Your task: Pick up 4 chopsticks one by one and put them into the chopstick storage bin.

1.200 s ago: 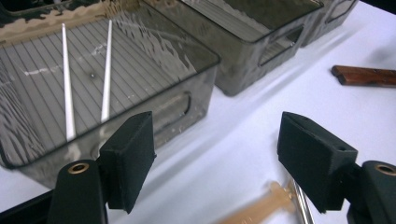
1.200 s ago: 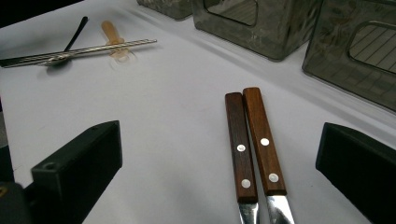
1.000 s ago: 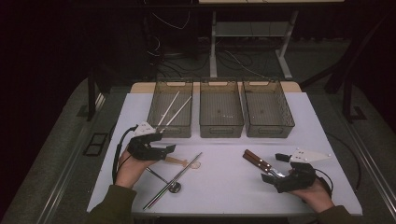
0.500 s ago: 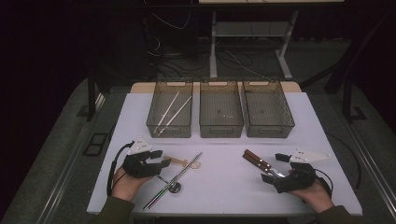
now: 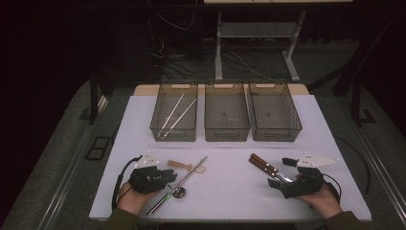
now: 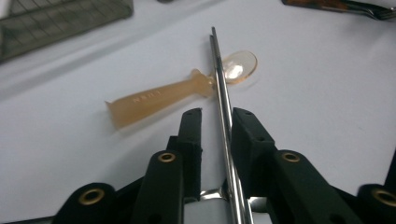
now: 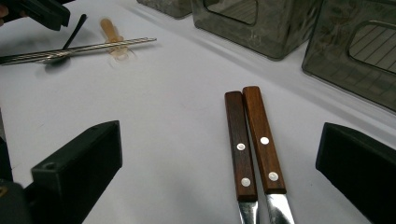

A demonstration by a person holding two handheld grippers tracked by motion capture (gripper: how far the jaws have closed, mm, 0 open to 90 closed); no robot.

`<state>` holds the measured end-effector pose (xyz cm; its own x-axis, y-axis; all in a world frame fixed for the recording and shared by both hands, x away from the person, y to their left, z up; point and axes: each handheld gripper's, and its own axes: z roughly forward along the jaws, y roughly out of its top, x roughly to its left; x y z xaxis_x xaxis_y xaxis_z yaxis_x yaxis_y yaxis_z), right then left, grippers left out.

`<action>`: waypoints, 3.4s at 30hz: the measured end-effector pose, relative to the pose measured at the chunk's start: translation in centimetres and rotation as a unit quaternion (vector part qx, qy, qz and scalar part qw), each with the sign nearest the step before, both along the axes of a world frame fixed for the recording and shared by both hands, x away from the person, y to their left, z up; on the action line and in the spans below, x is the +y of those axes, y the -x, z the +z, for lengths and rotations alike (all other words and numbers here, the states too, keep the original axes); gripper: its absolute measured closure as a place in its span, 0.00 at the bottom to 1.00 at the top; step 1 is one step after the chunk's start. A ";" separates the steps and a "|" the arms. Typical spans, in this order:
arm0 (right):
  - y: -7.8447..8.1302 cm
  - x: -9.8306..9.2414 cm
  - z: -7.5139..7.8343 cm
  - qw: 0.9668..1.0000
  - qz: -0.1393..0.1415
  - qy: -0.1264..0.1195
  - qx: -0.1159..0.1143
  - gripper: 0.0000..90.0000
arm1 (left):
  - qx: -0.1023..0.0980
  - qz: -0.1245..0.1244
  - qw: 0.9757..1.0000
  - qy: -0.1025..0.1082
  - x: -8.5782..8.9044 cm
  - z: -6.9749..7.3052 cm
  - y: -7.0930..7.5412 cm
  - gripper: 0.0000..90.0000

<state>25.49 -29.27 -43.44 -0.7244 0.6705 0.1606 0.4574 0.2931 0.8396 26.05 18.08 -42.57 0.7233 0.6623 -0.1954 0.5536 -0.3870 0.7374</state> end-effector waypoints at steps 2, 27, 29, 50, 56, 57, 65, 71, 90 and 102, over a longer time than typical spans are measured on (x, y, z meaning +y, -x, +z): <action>0.0 0.0 0.0 1.000 0.000 0.000 -0.001 0.01 | 0.008 -0.005 1.000 0.003 -0.1 -0.2 -0.1 0.84; 0.0 0.1 0.0 1.000 0.001 0.002 -0.001 0.01 | 0.034 -0.024 0.999 -0.016 -1.1 -1.5 -0.5 0.88; 0.0 0.1 -0.1 1.000 0.001 0.002 -0.002 0.01 | 0.034 -0.026 0.999 -0.018 -1.0 -1.5 -0.6 0.88; 0.0 0.1 0.0 1.000 0.002 0.002 -0.001 0.01 | 0.015 -0.031 0.997 -0.063 -1.5 -1.8 -0.6 0.88; 0.0 0.1 0.0 1.000 0.003 0.003 -0.002 0.01 | 0.003 -0.031 0.996 -0.081 -1.8 -1.7 -0.4 0.91; 0.0 0.1 0.0 1.000 0.003 0.003 -0.002 0.01 | 0.002 -0.031 0.996 -0.082 -1.8 -1.7 -0.4 0.92; 0.0 0.1 0.0 1.000 0.004 0.003 -0.002 0.01 | -0.004 -0.035 0.996 -0.085 -1.8 -1.8 -0.4 0.94; 0.0 0.1 0.0 1.000 0.003 0.002 -0.002 0.01 | 0.000 -0.038 0.996 -0.083 -1.6 -1.7 -0.6 0.94; 0.0 0.1 0.0 1.000 0.003 0.003 -0.001 0.01 | 0.007 -0.023 0.999 -0.032 -0.9 -1.0 -0.8 0.95; 0.0 0.1 -0.1 1.000 0.003 0.003 -0.001 0.01 | 0.002 -0.006 1.000 0.019 0.2 -0.1 -1.0 0.95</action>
